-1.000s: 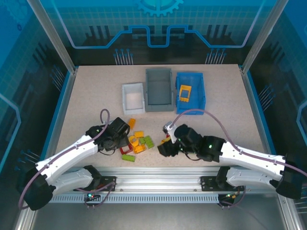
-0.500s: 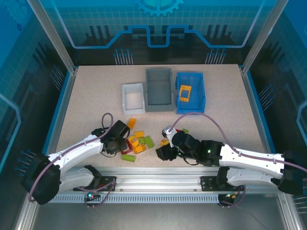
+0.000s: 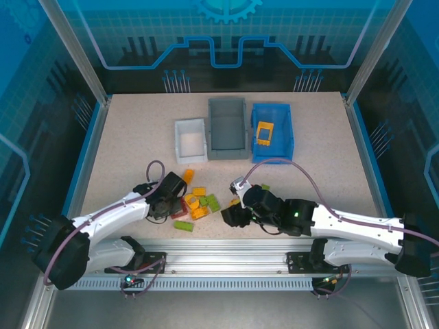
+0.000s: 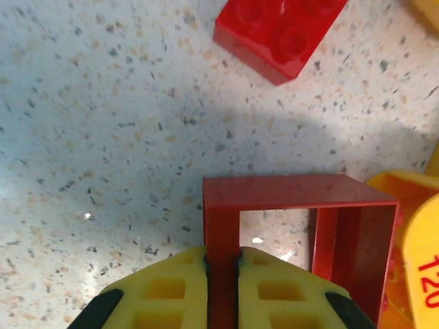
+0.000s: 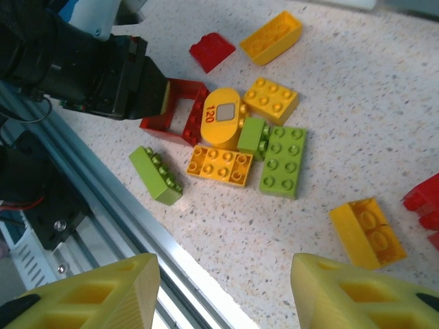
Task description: Sort the legos into containers by color
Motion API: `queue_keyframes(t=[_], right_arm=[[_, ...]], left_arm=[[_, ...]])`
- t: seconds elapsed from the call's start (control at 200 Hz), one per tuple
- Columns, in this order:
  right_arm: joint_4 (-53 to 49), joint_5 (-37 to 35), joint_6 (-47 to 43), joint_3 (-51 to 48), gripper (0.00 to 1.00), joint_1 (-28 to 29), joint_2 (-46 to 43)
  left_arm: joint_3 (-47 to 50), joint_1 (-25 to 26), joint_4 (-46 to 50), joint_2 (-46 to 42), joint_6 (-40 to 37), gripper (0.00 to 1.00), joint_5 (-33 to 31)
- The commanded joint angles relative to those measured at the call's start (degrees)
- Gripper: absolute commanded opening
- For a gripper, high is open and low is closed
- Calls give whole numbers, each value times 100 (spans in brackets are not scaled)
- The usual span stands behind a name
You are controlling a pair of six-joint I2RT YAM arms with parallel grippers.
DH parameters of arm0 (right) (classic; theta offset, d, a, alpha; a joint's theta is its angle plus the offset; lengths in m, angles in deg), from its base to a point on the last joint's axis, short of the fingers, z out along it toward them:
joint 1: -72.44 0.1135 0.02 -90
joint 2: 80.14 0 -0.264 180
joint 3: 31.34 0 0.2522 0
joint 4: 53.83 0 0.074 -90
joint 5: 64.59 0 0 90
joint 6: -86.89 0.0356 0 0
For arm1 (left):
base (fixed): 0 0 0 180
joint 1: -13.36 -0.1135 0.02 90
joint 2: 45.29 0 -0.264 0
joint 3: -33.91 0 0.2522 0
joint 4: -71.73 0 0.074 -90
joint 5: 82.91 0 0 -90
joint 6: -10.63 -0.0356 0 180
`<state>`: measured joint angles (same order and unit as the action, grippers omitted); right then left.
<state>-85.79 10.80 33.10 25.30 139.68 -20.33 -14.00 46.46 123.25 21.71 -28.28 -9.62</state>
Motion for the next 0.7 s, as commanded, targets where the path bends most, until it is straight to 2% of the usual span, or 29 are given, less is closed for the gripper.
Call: queue_keyframes(t=[0.0, 0.12, 0.225, 0.37, 0.535, 0.695], right_arm=[[-369, -765, 166, 381, 54, 10, -244], [-857, -1656, 389, 722, 55, -243, -415], [-1097, -2207, 501, 1266, 55, -644, -362], [-1098, -1733, 470, 1759, 54, -1644, -3], [-1039, -1294, 287, 2222, 54, -2454, 413], [-1047, -838, 252, 2551, 54, -2945, 802]], left_arm=[[-736, -45, 491, -198, -455, 5, -469], [-1862, -49, 861, -56, -964, 5, -514], [-3052, -40, 900, 547, -1419, 5, -282], [-4542, -33, 614, 1789, -1857, 5, 38], [-6265, -42, 373, 3399, -2277, 5, 201], [-7900, -141, 513, 4894, -2501, 5, 23]])
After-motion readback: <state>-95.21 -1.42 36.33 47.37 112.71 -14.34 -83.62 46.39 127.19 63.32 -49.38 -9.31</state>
